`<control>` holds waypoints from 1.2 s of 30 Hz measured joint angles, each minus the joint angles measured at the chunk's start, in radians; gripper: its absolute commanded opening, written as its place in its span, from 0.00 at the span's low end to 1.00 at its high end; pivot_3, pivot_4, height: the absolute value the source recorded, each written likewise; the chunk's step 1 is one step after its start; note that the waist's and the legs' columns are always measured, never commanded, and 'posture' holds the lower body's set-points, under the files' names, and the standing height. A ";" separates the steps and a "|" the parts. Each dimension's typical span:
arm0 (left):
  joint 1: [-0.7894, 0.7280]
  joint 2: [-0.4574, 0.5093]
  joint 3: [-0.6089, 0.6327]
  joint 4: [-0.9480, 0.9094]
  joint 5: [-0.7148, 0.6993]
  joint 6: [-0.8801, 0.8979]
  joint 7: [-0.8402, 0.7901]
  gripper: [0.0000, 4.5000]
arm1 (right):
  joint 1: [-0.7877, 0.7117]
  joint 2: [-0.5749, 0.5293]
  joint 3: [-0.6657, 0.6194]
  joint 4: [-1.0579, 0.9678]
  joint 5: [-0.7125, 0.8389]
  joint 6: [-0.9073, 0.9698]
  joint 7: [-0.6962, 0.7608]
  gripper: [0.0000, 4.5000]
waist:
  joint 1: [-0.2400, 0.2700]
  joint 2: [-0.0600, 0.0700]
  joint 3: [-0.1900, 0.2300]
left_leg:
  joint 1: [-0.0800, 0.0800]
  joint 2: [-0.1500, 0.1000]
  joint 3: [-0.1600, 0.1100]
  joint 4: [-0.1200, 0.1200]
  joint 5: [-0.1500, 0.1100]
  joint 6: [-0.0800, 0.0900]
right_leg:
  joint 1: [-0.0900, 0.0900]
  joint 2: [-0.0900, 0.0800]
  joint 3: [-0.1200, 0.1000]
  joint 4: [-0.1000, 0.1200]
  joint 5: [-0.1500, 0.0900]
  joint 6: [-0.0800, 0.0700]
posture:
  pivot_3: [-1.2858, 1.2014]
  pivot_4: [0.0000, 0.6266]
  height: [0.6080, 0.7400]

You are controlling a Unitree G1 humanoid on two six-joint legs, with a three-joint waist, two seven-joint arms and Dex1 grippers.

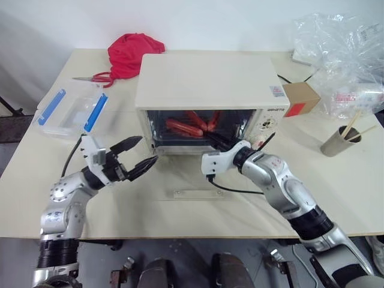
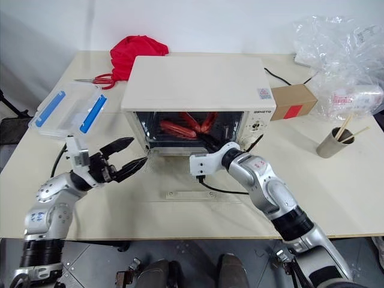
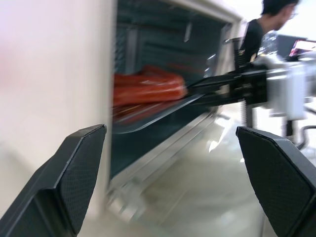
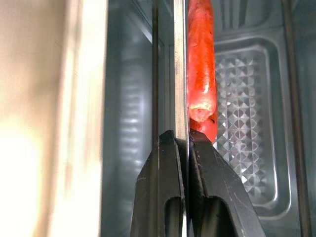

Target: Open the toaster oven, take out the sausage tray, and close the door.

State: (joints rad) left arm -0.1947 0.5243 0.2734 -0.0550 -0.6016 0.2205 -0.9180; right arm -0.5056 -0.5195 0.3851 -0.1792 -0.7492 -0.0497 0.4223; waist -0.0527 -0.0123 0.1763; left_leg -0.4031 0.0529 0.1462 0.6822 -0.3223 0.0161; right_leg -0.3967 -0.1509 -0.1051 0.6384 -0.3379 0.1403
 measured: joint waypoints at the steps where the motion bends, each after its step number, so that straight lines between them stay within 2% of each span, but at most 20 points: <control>1: 0.013 0.002 0.006 -0.006 -0.004 0.010 0.001 1.00 | 0.024 -0.012 -0.010 -0.027 0.003 0.000 0.003 0.00 | 0.004 0.000 0.000 | 0.000 0.000 0.000 0.000 0.000 0.000 | 0.000 0.000 0.000 -0.001 0.000 0.000 | 0.52 0.24 1.00; 4: 0.028 0.002 0.013 -0.013 -0.011 0.032 0.010 1.00 | 0.100 -0.038 -0.044 -0.098 0.014 -0.013 0.010 0.00 | 0.025 0.000 0.000 | -0.001 0.000 0.000 0.002 0.000 0.000 | 0.001 0.000 0.000 -0.002 0.000 0.000 | 0.52 0.24 1.00; 10: 0.046 0.006 0.020 -0.049 -0.025 0.077 0.021 1.00 | 0.229 -0.082 -0.089 -0.214 0.024 -0.070 0.008 0.00 | 0.027 -0.001 0.000 | -0.001 -0.001 0.000 0.002 0.000 0.000 | 0.001 0.000 0.000 -0.002 0.000 0.000 | 0.52 0.24 1.00; 30: -0.002 0.010 -0.009 -0.050 -0.049 0.176 0.002 1.00 | 0.431 -0.117 -0.237 -0.377 0.057 -0.166 0.032 0.00 | 0.049 -0.001 0.000 | 0.000 -0.001 0.000 0.003 0.000 0.000 | 0.003 0.000 0.000 -0.002 0.000 0.000 | 0.52 0.24 1.00; 36: 0.011 0.086 0.023 -0.099 -0.290 0.512 0.032 1.00 | 0.529 -0.177 -0.317 -0.396 0.087 -0.282 0.001 0.00 | 0.048 -0.001 0.000 | 0.001 0.000 -0.001 0.003 0.000 0.000 | 0.003 0.000 0.001 -0.002 0.000 0.000 | 0.52 0.24 1.00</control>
State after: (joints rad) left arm -0.1838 0.6106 0.2961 -0.1537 -0.8916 0.7321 -0.8858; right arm 0.0234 -0.6962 0.0680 -0.5756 -0.6624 -0.3318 0.4229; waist -0.0042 -0.0135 0.1761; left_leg -0.4025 0.0526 0.1453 0.6853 -0.3220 0.0162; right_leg -0.3935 -0.1508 -0.1046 0.6365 -0.3379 0.1403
